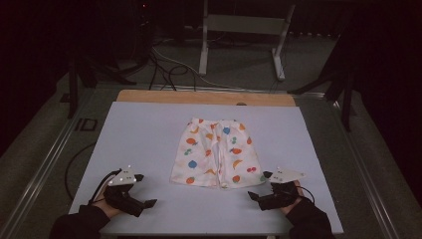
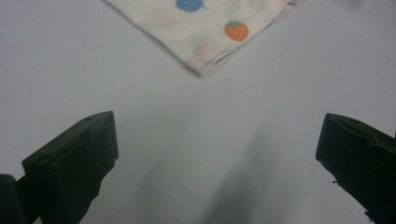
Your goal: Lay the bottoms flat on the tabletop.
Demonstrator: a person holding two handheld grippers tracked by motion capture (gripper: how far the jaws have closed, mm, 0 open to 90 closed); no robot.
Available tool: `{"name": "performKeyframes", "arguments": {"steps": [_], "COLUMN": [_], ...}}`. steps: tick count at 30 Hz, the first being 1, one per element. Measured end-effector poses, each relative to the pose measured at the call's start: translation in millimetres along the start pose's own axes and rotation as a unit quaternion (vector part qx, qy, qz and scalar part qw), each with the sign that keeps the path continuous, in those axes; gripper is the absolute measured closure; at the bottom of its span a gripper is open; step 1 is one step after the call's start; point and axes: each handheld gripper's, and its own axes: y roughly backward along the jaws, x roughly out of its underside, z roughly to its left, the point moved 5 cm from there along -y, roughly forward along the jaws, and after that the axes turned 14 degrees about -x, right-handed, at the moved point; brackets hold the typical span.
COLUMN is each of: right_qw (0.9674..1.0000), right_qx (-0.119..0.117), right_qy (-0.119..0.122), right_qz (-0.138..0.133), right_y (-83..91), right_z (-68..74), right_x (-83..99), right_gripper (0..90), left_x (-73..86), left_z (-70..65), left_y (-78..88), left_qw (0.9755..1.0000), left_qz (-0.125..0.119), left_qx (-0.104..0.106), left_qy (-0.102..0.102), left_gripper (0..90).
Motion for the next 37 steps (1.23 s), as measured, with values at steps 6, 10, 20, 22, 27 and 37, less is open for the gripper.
{"name": "performKeyframes", "arguments": {"steps": [6, 10, 20, 22, 27, 37], "right_qw": [0.9997, 0.9992, 0.9990, 0.9990, 0.9990, 0.9992], "right_qx": [0.017, 0.023, 0.037, 0.037, 0.038, 0.032], "right_qy": [-0.016, -0.027, -0.020, -0.016, -0.019, -0.021], "right_qz": [-0.010, -0.015, -0.016, -0.018, -0.015, -0.014], "right_y": [13.5, 13.8, 8.5, 8.4, 8.9, 8.0], "right_z": [-5.8, -11.0, -8.8, -9.1, -9.3, -8.8], "right_x": [9.9, 15.3, 9.0, 8.6, 9.6, 10.0], "right_gripper": [9.4, 9.4, 9.4, 9.4, 9.4, 9.4], "left_x": [4.3, 3.6, 4.3, 5.1, 5.2, 3.9], "left_z": [3.7, 5.6, 7.9, 7.7, 6.5, 5.3], "left_y": [1.3, 2.4, 1.3, 0.0, -0.2, 0.1], "left_qw": [0.9999, 0.9998, 0.9994, 0.9994, 0.9994, 0.9995], "left_qz": [0.000, -0.009, -0.011, -0.005, -0.004, -0.011], "left_qx": [-0.009, -0.014, -0.019, -0.029, -0.032, -0.026], "left_qy": [0.008, 0.014, 0.025, 0.018, 0.013, 0.015], "left_gripper": [0.2, 0.2, 0.2, 0.2, 0.2, 0.2]}}
